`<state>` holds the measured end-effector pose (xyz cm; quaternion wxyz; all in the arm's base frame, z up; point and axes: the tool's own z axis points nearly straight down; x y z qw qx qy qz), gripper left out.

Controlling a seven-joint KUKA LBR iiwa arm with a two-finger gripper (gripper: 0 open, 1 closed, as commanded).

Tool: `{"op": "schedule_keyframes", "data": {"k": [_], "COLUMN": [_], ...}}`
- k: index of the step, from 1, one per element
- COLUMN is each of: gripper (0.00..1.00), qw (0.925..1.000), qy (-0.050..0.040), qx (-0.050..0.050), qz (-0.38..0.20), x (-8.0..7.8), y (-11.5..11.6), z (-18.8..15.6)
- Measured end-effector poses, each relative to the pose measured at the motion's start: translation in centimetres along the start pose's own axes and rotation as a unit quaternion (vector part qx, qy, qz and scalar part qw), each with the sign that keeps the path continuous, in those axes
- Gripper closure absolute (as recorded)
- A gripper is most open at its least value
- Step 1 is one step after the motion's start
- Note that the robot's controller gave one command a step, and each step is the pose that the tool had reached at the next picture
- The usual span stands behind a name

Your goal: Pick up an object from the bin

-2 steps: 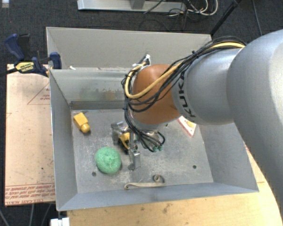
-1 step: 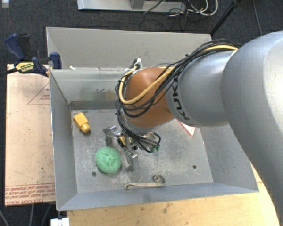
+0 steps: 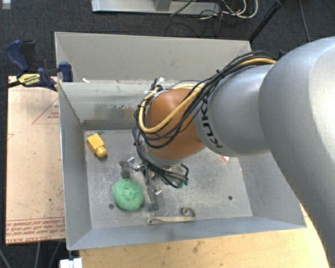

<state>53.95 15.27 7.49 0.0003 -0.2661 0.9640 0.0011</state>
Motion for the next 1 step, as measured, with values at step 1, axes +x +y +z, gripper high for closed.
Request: {"op": "schedule_keyframes", "data": {"k": [1], "gripper": [0.00], "qw": [0.9945], "qy": [0.0002], "qx": [0.000], "qz": [0.105], "x": [0.12], "y": [0.38], "z": [0.15]}}
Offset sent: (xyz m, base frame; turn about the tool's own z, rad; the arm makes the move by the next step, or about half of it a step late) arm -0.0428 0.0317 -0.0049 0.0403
